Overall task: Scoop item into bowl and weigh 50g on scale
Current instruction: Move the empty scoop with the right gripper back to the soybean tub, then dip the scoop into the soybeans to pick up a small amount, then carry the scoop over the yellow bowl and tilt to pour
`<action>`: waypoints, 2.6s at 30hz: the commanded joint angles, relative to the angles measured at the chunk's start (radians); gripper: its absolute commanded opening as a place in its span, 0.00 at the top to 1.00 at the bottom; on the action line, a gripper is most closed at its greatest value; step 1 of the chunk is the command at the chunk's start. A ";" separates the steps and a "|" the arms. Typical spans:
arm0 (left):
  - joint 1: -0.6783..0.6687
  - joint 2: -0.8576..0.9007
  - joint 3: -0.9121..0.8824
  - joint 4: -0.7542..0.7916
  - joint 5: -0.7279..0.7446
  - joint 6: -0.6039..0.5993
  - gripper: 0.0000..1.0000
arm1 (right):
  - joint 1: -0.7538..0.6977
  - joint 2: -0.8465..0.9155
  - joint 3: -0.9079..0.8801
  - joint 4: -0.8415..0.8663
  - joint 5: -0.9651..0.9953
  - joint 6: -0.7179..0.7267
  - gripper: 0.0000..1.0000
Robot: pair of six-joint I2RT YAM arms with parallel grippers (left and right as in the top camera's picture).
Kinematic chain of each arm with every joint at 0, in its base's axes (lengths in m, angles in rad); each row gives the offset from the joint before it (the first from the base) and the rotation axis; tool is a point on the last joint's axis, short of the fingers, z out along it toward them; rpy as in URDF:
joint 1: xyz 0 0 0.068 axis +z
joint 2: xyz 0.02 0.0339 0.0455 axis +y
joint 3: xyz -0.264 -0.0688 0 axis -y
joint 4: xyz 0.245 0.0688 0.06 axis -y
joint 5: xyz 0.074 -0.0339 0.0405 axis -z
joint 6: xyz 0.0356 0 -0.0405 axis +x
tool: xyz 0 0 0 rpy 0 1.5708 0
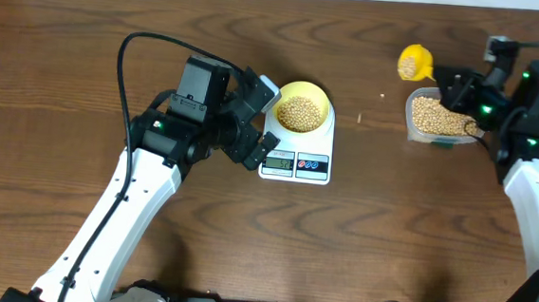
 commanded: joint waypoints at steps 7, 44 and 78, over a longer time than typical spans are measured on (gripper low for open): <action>0.003 -0.014 -0.006 -0.003 0.013 -0.009 0.02 | -0.167 -0.006 -0.001 -0.135 -0.054 -0.069 0.99; 0.003 -0.014 -0.006 -0.002 0.013 -0.009 0.02 | 0.022 -0.006 -0.001 -0.288 0.613 -0.740 0.99; 0.003 -0.014 -0.006 -0.003 0.013 -0.009 0.02 | 0.429 0.056 -0.001 0.132 0.235 -0.443 0.99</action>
